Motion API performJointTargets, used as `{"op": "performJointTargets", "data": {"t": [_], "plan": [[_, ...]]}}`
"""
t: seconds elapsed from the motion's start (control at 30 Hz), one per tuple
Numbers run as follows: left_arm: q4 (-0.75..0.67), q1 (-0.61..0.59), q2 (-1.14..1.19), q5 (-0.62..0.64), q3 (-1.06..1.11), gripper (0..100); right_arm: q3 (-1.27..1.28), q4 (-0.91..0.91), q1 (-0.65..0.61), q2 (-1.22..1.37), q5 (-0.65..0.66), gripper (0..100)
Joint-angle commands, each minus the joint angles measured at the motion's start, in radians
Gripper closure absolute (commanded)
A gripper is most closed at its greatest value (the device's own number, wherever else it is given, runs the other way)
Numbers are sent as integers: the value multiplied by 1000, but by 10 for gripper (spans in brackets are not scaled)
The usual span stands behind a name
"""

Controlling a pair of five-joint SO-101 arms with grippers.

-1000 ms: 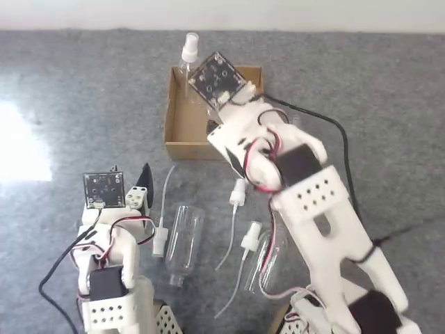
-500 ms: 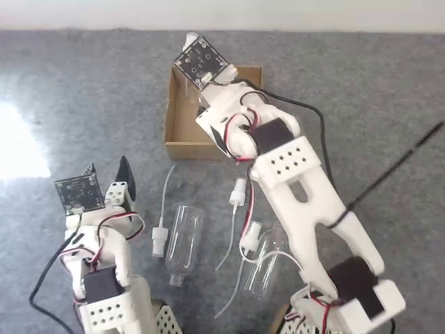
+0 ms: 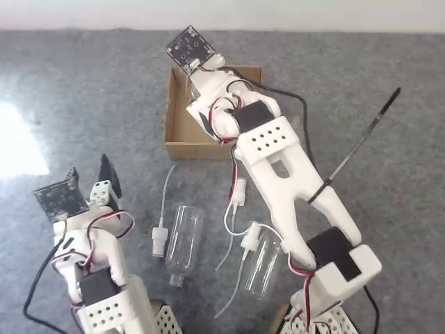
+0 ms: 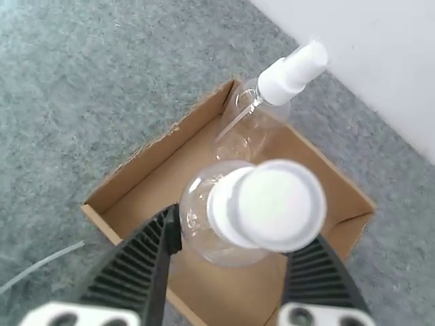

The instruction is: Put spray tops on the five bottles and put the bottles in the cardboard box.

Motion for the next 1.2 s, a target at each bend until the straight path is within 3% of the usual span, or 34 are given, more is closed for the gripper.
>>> {"op": "performJointTargets", "data": {"t": [0.0, 0.27, 1.17], "plan": [[-26, -25, -15, 32, -31, 797, -106, -21, -18, 21, -71, 866], [-26, -23, -15, 32, -33, 797, -175, -21, -24, 104, -166, 866], [-28, -17, -15, 32, -35, 797, -183, -191, -58, 291, -163, 862]]}}
